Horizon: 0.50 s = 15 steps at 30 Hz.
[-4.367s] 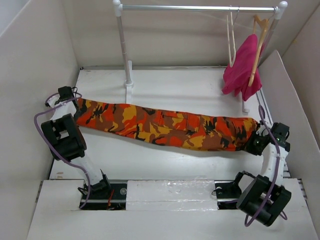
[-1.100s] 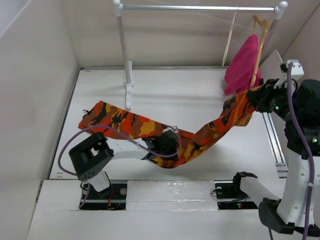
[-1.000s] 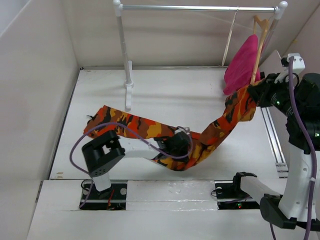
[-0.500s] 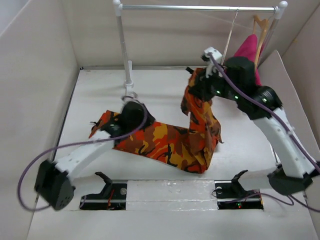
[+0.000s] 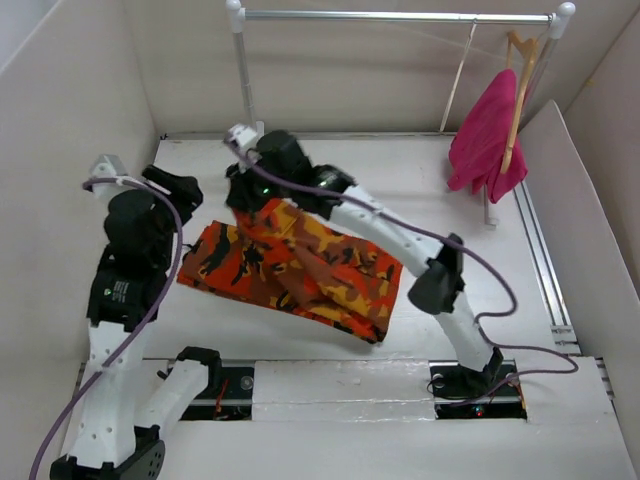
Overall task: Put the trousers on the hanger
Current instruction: Fold the trousers at the center of the board.
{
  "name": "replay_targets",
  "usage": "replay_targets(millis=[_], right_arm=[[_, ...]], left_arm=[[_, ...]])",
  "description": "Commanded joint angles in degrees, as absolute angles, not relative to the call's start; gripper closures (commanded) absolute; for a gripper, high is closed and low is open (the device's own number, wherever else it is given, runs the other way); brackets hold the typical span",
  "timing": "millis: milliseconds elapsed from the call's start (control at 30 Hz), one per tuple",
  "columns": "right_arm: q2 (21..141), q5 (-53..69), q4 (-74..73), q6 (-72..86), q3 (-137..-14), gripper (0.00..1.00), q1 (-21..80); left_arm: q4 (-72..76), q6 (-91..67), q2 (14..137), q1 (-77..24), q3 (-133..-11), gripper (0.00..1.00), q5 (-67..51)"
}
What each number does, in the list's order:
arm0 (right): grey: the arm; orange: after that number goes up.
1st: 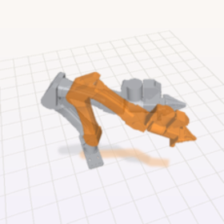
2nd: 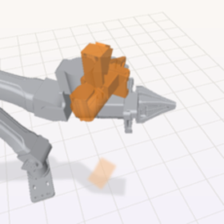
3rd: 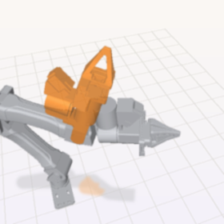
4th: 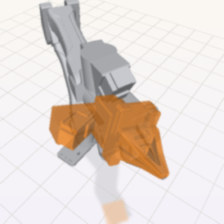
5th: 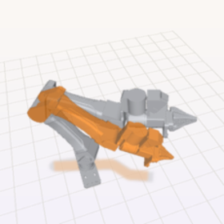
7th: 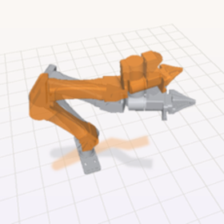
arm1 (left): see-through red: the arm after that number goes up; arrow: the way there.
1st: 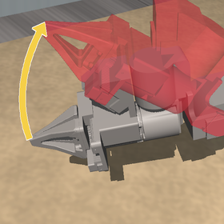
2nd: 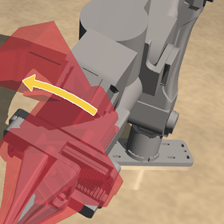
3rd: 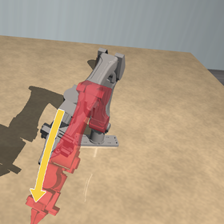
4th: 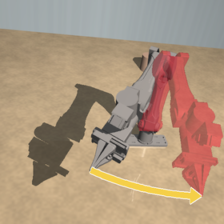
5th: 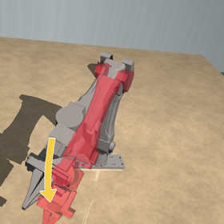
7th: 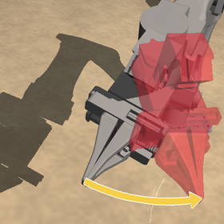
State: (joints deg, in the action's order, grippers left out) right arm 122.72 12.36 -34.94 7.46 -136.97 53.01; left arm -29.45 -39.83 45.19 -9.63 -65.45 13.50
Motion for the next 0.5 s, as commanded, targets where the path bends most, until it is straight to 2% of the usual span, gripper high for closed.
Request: replay_targets(millis=[0, 33, 67, 167, 267, 300, 333, 367, 433, 467], right_arm=[[132.14, 18.94, -18.09, 15.18, -140.19, 0.55, 57.91], [134.62, 18.98, -15.49, 17.55, -140.19, 0.55, 57.92], [137.08, 24.29, -15.29, 19.58, -142.45, 0.39, 57.92], [138.09, 26.91, -20.19, 16.12, -144.23, 0.33, 57.92], [124.23, 25.39, -19.8, 11.52, -128.3, 0.3, 56.34], [120.01, 25.92, -14.29, 11.77, -114.92, 0.31, 55.64], [115.88, 25.75, -12.67, 12.13, -109.13, 0.32, 54.42], [108.62, 24.36, -12.13, 11.69, -104.11, 0.39, 53.88], [102.42, 22.95, -13.27, 10.73, -91.49, 0.56, 53.27], [94.04, 20.85, -15.01, 9.94, -83.92, 0.94, 52.65]], left_arm=[[-33.92, -37.27, 45.0, -9.32, -79.25, 0.45, 23.46], [-34.01, -37.27, 45.09, -9.32, -79.63, 0.45, 23.99], [-34.01, -37.27, 44.83, -9.32, -79.63, 0.45, 24.52], [-34.89, -37.62, 44.13, -9.32, -77.09, 0.44, 26.28], [-32.79, -37.79, 42.19, -9.32, -69.81, 0.39, 25.15], [-31.83, -37.88, 42.27, -9.32, -66.57, 0.34, 24.09], [-30.95, -37.71, 42.88, -9.32, -65.23, 0.34, 21.38], [-29.98, -37.44, 44.46, -9.32, -63.56, 0.34, 19.62], [-24.65, -36.39, 46.4, -9.32, -58.22, 0.34, 14.19], [-18.69, -35.69, 51.45, -9.32, -54.18, 0.34, 9.54]])
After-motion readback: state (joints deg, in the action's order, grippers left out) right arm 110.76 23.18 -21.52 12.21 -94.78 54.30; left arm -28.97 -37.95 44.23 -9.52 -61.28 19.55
